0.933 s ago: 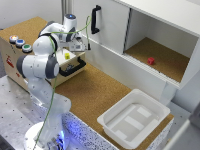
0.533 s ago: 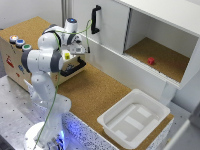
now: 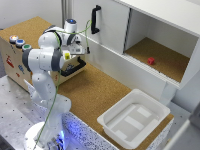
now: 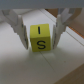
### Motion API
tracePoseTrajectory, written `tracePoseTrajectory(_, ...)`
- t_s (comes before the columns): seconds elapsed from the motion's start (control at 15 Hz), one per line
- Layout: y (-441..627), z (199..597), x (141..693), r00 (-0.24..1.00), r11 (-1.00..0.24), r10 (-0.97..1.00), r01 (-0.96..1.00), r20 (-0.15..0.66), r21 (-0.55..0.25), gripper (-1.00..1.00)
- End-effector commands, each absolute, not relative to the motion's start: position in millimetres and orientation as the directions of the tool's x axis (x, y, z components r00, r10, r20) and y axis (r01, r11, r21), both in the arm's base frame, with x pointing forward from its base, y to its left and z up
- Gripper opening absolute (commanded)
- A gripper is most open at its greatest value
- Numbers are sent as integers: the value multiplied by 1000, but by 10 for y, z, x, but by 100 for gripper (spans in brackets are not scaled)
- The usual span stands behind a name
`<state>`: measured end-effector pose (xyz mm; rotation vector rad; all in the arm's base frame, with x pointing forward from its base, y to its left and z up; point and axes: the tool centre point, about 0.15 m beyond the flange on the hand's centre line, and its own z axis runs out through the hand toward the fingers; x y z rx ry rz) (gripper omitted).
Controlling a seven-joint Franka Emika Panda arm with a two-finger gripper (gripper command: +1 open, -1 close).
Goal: Move to the box and place the yellow object
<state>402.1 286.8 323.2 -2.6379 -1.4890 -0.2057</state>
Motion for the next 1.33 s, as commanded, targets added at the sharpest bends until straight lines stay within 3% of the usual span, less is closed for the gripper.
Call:
tracePoseTrajectory(0.0, 3090, 3143, 4197, 470, -481, 874, 873, 122, 84, -100)
tracePoseTrajectory(0.33, 3018, 3353, 4123, 486, -500, 862, 861, 143, 91, -100)
tracePoseTrajectory(0.67, 2750, 3862, 4074, 546, -572, 811, 815, 209, 92, -100)
tracePoseTrajectory(1.27, 1420, 4535, 4176, 779, -816, 577, 539, 245, 209, -100)
